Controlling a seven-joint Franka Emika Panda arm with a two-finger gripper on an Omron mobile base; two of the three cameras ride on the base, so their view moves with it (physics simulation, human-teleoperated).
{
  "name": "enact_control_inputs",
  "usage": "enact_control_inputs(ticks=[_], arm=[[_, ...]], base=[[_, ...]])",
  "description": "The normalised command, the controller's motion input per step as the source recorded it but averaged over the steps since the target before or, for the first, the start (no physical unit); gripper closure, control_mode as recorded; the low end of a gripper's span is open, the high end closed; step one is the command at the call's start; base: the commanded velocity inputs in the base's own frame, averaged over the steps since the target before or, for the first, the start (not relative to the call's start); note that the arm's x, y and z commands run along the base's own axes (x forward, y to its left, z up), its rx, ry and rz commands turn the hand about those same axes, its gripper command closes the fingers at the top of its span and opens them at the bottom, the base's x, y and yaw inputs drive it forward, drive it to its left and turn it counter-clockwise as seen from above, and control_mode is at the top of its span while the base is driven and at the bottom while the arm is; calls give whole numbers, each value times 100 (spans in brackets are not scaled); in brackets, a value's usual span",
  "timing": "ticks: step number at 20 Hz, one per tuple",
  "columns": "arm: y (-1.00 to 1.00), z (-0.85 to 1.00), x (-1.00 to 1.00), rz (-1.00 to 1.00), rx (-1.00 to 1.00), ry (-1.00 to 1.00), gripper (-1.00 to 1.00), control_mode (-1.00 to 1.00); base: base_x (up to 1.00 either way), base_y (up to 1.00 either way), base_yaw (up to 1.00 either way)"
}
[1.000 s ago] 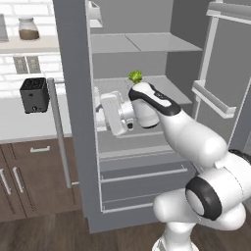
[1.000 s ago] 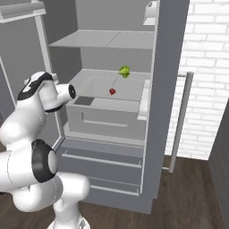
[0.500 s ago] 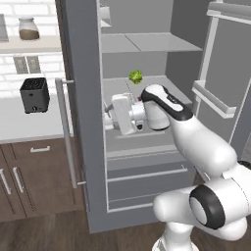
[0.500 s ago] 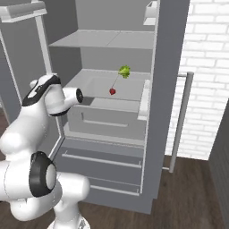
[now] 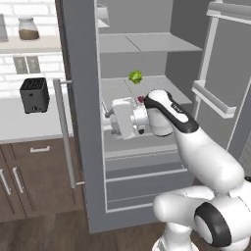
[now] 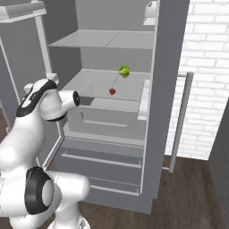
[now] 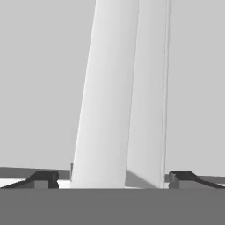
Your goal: Take the strawberry from the fridge and place it on top of the pancake, located on the dining counter.
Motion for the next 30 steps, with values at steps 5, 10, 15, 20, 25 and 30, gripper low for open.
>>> enact_control_inputs(ticks=[5,10,15,20,25,30], arm=[[98,29,-33,0,-2,0,-100,-100],[51,47,-78,0,0,-1,-100,-100],[14,49,-100,0,0,-3,-100,-100],[3,41,-94,0,-3,-2,-100,-100],[-10,-19,-12,1,-30,-7,-100,-100],[-75,45,-33,-1,-39,-30,-100,-100]], base=[[0,0,0],[0,0,0],[0,0,0],[0,0,0],[0,0,0],[0,0,0]])
